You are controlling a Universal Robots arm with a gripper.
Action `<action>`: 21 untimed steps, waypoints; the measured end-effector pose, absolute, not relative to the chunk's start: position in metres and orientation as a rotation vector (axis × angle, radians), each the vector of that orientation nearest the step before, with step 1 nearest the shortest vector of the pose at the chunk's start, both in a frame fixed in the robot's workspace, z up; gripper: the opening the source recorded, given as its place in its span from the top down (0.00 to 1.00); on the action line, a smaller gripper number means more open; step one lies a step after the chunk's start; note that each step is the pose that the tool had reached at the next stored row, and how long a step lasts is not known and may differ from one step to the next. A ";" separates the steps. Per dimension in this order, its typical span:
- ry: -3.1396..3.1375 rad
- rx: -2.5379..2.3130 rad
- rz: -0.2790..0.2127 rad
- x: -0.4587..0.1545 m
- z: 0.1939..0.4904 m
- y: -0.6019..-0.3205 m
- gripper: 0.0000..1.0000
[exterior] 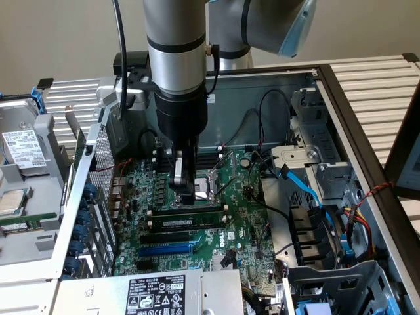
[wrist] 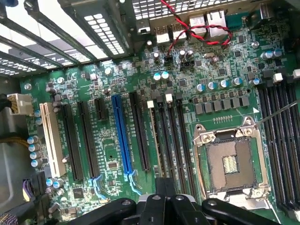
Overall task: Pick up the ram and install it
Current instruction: 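Press down the ram until it locks into place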
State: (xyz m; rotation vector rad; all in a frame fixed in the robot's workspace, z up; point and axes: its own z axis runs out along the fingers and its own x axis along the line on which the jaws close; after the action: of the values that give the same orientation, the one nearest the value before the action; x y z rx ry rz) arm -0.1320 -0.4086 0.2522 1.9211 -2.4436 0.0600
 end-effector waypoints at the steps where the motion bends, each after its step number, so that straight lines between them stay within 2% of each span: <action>1: -2.458 1.903 0.060 -0.132 0.252 -0.409 0.90; 21: -2.714 1.503 0.051 -0.132 0.252 -0.409 0.90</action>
State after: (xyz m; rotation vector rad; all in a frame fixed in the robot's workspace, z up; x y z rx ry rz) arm -0.1320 -0.4086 0.2522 1.5034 -2.7143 0.0510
